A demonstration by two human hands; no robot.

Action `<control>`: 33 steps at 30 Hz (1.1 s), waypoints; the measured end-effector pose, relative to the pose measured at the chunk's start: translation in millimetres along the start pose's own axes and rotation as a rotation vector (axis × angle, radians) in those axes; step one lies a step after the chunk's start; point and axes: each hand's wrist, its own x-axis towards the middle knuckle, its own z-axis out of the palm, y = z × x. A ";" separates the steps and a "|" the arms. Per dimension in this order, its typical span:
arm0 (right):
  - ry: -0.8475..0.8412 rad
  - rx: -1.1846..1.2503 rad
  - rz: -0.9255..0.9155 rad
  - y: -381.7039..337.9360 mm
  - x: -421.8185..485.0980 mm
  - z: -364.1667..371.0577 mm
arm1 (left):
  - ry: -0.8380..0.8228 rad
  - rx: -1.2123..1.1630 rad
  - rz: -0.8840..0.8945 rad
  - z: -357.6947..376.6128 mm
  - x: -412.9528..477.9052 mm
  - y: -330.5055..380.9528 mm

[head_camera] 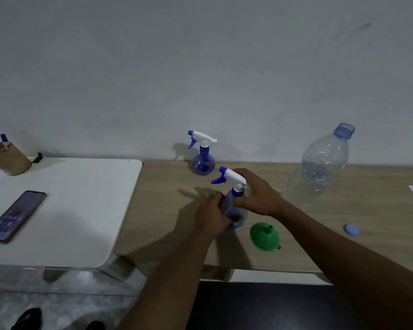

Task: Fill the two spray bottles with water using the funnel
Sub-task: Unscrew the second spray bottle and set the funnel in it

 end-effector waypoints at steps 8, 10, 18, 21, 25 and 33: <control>0.070 -0.215 -0.001 -1.6 7.1 -1.7 | -0.013 0.001 -0.006 -0.7 0.3 2.1; 0.051 -0.216 -0.004 -5.9 7.3 -3.7 | -0.019 -0.008 -0.015 -2.0 -0.8 3.0; 0.109 -0.228 -0.056 -40.5 17.5 -39.1 | -0.015 0.010 -0.021 -10.2 1.2 0.0; 0.137 -0.236 -0.068 -59.8 26.8 -60.7 | -0.006 0.014 -0.037 -14.7 3.9 -2.1; 0.232 -0.271 -0.078 -76.7 38.6 -88.2 | 0.019 0.002 -0.042 -17.5 4.2 -7.0; 0.552 -0.289 -0.062 -54.3 37.6 -91.7 | 0.036 -0.031 -0.028 -21.2 2.5 -13.0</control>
